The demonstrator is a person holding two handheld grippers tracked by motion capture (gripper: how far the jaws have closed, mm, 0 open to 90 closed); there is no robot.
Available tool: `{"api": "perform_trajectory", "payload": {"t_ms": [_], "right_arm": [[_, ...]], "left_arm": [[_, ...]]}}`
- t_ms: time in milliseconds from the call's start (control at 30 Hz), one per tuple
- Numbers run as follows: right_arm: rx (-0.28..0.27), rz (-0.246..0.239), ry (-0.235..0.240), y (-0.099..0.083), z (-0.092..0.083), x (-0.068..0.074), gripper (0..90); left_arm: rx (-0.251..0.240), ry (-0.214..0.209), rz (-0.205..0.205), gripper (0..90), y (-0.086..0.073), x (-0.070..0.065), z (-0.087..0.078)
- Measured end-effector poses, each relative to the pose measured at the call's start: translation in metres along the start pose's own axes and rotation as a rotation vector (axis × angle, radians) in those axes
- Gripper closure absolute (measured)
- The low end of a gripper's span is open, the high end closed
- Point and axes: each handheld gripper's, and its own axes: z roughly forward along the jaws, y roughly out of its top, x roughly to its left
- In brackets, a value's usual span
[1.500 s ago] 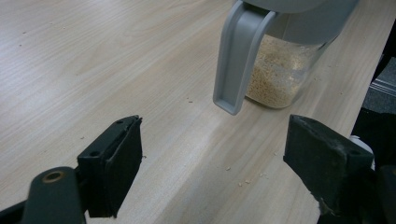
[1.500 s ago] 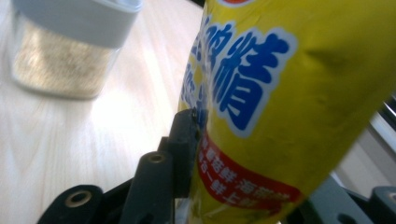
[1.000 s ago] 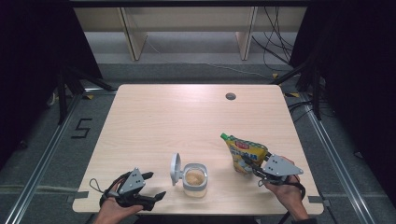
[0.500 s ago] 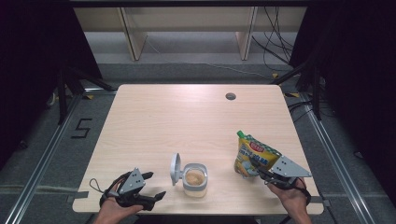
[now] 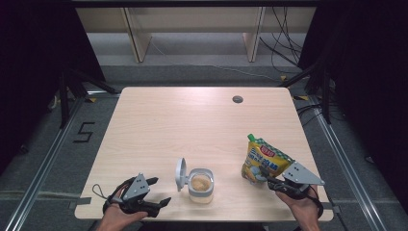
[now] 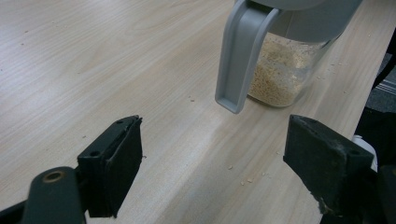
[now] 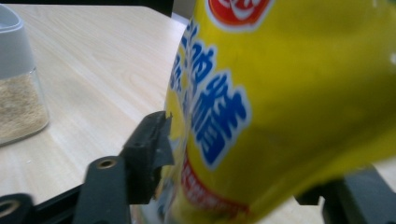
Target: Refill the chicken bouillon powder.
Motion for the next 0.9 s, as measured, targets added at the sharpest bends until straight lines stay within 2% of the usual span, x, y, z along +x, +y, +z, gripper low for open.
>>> {"api": "perform_trajectory", "payload": {"t_ms": [33,133,167,200,233,267,300,333,367,467,500,533,567,600,633,667,700,767,800,833,867,900], "right_arm": [[0.016,-0.005,0.006,-0.001,-0.002,-0.001,37.6],[0.013,0.019,0.006,-0.001,-0.007,0.001,36.1],[0.023,0.051,0.002,-0.001,-0.009,0.004,35.3],[0.052,0.061,0.009,-0.002,-0.011,0.005,34.6],[0.050,0.065,-0.006,-0.002,-0.012,0.006,34.0],[0.069,0.075,0.000,-0.003,-0.013,0.007,33.2],[0.070,0.065,0.000,-0.003,-0.013,0.008,32.6],[0.085,0.054,0.002,-0.003,-0.015,0.008,31.6],[0.095,0.092,-0.003,-0.003,-0.016,0.011,30.0],[0.121,0.125,0.016,-0.004,-0.020,0.013,27.9],[0.126,0.132,0.008,-0.005,-0.021,0.014,27.2],[0.108,0.103,0.006,-0.005,-0.020,0.013,26.2],[0.144,0.168,0.003,-0.005,-0.024,0.018,25.0],[0.135,0.150,-0.003,-0.005,-0.025,0.018,24.2],[0.140,0.162,0.011,-0.005,-0.025,0.019,23.8],[0.153,0.156,0.007,-0.005,-0.027,0.019,22.9],[0.165,0.173,-0.001,-0.006,-0.029,0.021,22.5],[0.177,0.152,0.014,-0.009,-0.030,0.022,23.2],[0.194,0.158,0.015,-0.010,-0.030,0.024,22.9],[0.201,0.142,0.018,-0.011,-0.030,0.024,22.7],[0.225,0.167,0.010,-0.011,-0.032,0.027,22.7],[0.207,0.118,0.006,-0.013,-0.031,0.024,22.8]], "left_arm": [[-0.001,0.003,0.004,18.7,0.000,0.000,0.000],[-0.004,0.001,-0.012,18.7,0.000,-0.001,0.000],[-0.004,0.001,-0.012,18.6,0.000,-0.001,0.000],[-0.004,0.001,-0.011,18.6,0.000,-0.001,0.000],[-0.001,0.003,-0.004,18.6,0.000,0.000,0.000],[0.005,0.000,0.002,18.6,0.001,0.000,-0.001],[-0.024,-0.015,-0.020,18.6,0.001,-0.002,0.000],[-0.018,-0.023,-0.009,18.7,0.002,-0.002,-0.002],[-0.033,-0.028,-0.023,18.7,0.002,-0.004,-0.002],[-0.029,-0.040,-0.016,18.7,0.004,-0.007,-0.002],[-0.021,-0.042,-0.009,18.6,0.004,-0.006,-0.002],[-0.036,-0.032,-0.023,18.7,0.004,-0.008,0.000],[-0.018,-0.030,-0.003,18.7,0.004,-0.006,-0.001],[-0.022,-0.031,-0.007,18.6,0.004,-0.006,-0.001],[-0.021,-0.031,-0.006,18.6,0.004,-0.005,-0.002],[-0.015,-0.030,-0.008,18.6,0.004,-0.005,-0.002],[-0.016,-0.018,-0.005,18.6,0.004,-0.005,-0.003],[-0.024,-0.021,-0.010,18.6,0.005,-0.005,-0.003],[-0.024,-0.025,-0.005,18.7,0.005,-0.004,-0.003],[-0.025,-0.037,-0.016,18.6,0.006,-0.004,-0.002],[-0.030,-0.033,-0.027,18.6,0.006,-0.005,-0.002],[-0.024,-0.036,-0.030,18.6,0.006,-0.004,-0.003]]}}
